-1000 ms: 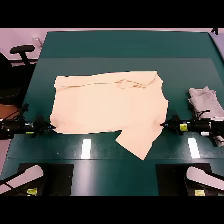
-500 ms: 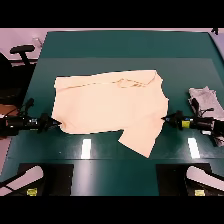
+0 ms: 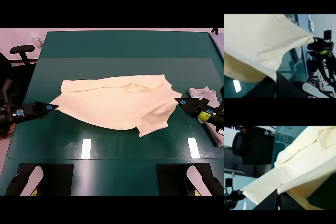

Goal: Fold the shirts.

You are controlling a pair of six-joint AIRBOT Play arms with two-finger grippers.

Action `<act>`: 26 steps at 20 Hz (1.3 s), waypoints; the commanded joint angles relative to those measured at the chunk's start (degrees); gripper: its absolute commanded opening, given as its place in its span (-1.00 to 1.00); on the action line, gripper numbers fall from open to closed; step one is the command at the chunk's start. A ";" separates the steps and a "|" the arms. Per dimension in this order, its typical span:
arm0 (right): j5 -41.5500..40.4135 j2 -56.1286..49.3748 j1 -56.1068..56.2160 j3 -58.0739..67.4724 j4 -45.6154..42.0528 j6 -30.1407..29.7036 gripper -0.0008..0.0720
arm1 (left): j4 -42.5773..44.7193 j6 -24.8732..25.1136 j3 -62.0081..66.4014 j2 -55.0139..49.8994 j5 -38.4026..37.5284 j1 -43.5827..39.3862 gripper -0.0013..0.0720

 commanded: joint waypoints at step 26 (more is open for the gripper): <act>3.74 -1.05 19.32 48.61 -19.39 21.75 -0.93 | 40.72 -23.15 54.36 -0.17 -1.62 -39.04 -0.90</act>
